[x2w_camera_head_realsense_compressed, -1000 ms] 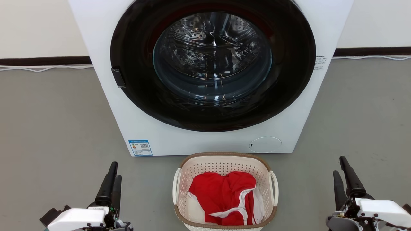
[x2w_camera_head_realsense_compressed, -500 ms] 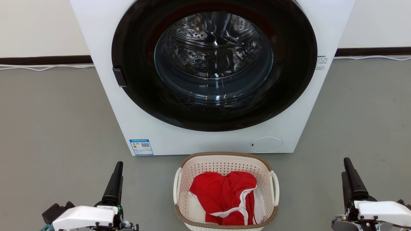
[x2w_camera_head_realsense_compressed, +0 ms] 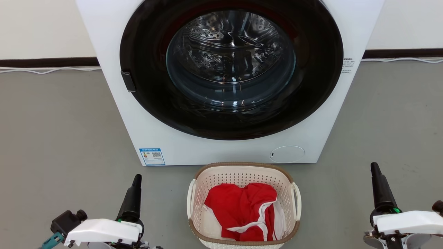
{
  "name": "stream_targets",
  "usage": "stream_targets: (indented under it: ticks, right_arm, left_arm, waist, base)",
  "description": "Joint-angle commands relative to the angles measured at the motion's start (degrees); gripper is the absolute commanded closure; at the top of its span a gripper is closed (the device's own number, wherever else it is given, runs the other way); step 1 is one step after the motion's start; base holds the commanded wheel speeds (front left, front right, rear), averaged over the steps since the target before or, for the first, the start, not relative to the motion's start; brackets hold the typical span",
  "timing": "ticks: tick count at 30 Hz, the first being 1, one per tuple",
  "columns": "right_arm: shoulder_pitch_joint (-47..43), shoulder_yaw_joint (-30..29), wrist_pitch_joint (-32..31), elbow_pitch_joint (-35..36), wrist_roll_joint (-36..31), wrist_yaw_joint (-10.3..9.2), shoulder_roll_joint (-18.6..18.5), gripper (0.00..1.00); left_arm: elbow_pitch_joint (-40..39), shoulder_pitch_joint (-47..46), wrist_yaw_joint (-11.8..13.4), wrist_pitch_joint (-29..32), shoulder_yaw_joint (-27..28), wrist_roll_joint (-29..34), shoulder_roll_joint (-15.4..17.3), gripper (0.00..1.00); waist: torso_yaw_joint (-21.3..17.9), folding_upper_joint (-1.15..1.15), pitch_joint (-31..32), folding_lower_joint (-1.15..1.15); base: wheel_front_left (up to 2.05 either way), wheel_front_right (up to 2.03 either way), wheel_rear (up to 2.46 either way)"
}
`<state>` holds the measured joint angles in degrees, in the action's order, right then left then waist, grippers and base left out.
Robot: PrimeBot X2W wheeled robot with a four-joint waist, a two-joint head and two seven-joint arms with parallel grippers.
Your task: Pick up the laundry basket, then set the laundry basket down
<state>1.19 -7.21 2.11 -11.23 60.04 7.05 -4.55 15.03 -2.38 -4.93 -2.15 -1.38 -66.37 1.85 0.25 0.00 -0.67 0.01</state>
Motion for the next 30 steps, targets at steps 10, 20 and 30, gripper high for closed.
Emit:
stream_targets:
  ticks: [10,20,30]
  right_arm:
    - [-0.2,0.4,2.5,2.6,-14.3,0.23,-1.2,0.00]
    - [-0.5,-0.4,4.3,0.9,-26.5,0.27,-1.2,0.00]
    - [-0.9,-0.1,5.8,0.5,-34.0,0.30,-1.5,0.00]
  left_arm:
    - [-1.8,-1.8,2.3,-2.3,0.0,13.0,0.6,0.00]
    - [-0.6,-1.0,3.5,-4.1,-0.3,25.6,1.0,0.00]
    - [-0.4,-0.6,3.8,-5.7,-0.4,32.2,1.0,0.00]
  waist:
    - [-0.1,0.00,0.1,-0.01]
    - [0.0,0.00,0.3,-0.01]
    - [0.2,0.00,0.6,-0.01]
  base:
    - [0.00,0.00,0.00]
    - [0.00,0.00,0.00]
    - [0.00,0.00,0.00]
